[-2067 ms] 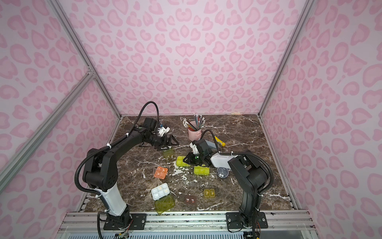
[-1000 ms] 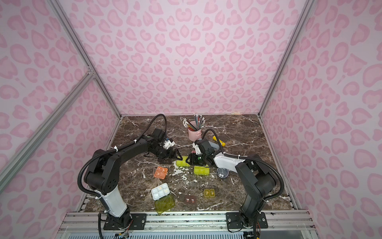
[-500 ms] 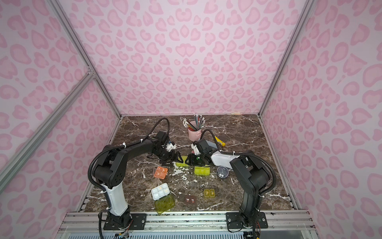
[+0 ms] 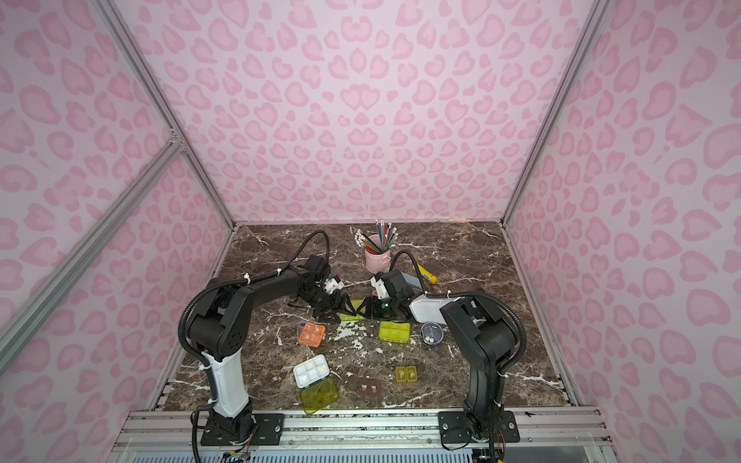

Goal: Close pillboxes
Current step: Close the lid on the pillbox.

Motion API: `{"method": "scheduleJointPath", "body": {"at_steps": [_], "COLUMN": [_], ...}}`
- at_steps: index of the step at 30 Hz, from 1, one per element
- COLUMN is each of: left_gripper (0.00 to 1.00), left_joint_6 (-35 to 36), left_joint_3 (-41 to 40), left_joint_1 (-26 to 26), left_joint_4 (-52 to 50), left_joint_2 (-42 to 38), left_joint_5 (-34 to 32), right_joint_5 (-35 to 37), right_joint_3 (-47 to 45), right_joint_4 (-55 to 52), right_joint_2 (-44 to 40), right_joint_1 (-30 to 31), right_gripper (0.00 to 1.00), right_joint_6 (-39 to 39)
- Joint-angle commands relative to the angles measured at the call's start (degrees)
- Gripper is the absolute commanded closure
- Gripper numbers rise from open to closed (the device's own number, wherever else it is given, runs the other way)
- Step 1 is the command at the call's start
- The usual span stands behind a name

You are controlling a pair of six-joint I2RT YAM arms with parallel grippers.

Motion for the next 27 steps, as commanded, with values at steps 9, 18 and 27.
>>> {"method": "scheduleJointPath", "body": {"at_steps": [9, 18, 27], "left_gripper": [0.37, 0.37, 0.37], "left_joint_6": [0.3, 0.6, 0.9], "left_joint_3": [-0.1, -0.1, -0.1], "left_joint_1": [-0.3, -0.3, -0.3], "left_joint_4": [4.0, 3.4, 2.4], "left_joint_2": [1.3, 0.9, -0.4], "left_joint_5": [2.1, 2.0, 1.7], "right_joint_5": [-5.2, -4.4, -3.7], "right_joint_3": [-2.4, -3.6, -4.3], "right_joint_4": [2.9, 5.1, 6.2], "right_joint_2": [0.4, 0.2, -0.7], "right_joint_1": [-0.3, -0.3, -0.3], "right_gripper": [0.46, 0.58, 0.61], "right_joint_6": [2.1, 3.2, 3.7]}}
